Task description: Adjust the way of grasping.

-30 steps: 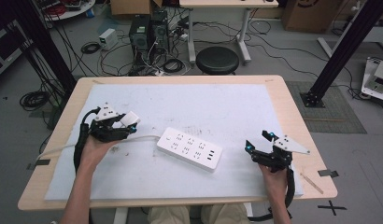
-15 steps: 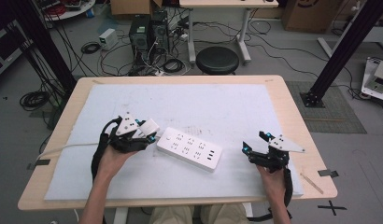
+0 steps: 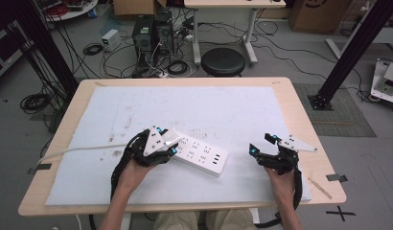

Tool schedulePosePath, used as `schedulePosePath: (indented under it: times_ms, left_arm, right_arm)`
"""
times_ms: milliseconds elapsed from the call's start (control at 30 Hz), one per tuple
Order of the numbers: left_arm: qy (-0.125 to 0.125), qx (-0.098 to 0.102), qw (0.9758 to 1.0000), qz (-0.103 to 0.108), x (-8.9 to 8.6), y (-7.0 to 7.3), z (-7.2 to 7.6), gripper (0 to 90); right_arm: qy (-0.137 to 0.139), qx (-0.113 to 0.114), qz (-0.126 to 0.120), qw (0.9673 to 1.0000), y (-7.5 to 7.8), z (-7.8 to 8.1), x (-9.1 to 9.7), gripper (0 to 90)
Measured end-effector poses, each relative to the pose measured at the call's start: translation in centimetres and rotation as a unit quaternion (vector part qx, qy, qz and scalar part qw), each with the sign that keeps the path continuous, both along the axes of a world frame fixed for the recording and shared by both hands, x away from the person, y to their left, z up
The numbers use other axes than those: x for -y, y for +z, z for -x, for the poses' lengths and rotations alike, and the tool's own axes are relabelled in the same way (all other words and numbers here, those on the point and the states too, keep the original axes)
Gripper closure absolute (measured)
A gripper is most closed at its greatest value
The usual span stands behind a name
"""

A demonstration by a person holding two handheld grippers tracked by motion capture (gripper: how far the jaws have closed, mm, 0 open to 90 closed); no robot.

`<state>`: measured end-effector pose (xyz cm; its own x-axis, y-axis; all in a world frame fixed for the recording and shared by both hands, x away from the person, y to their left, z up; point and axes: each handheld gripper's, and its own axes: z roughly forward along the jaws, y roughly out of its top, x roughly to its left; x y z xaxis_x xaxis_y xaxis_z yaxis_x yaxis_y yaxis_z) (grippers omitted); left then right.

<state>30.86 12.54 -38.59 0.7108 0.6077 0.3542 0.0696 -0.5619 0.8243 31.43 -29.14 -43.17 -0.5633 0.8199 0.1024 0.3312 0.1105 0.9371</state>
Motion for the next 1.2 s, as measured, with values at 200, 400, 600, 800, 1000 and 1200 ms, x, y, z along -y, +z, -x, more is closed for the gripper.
schedulePosePath:
  times_ms: [200, 400, 600, 800, 1000, 1200]
  left_arm:
    - [-0.01, 0.027, 0.9993, -0.025, 1.4, -0.5, 0.6, 42.3]
    - [-0.018, 0.076, 0.9953, -0.057, 3.2, -1.3, 1.6, 42.4]
    - [-0.031, 0.139, 0.9869, -0.075, 4.6, -2.4, 2.6, 42.3]
    - [-0.046, 0.192, 0.9772, -0.078, 5.7, -3.0, 3.5, 42.4]
    - [-0.071, 0.239, 0.9655, -0.073, 6.6, -3.3, 4.4, 42.3]
    - [-0.098, 0.277, 0.9531, -0.073, 7.1, -3.4, 4.9, 42.4]
  right_arm:
    - [0.046, -0.006, -0.016, 0.9988, 1.6, -0.3, -1.1, 20.5]
    - [0.098, -0.031, -0.026, 0.9943, 2.5, -0.8, -2.7, 20.6]
    - [0.16, -0.065, -0.061, 0.9831, 2.6, -1.0, -4.6, 20.5]
    - [0.202, -0.078, -0.086, 0.9725, 2.7, -0.8, -6.0, 20.6]
    - [0.23, -0.089, -0.11, 0.9629, 2.6, -0.7, -7.1, 20.5]
    - [0.262, -0.109, -0.128, 0.9503, 2.5, -0.8, -8.1, 20.5]
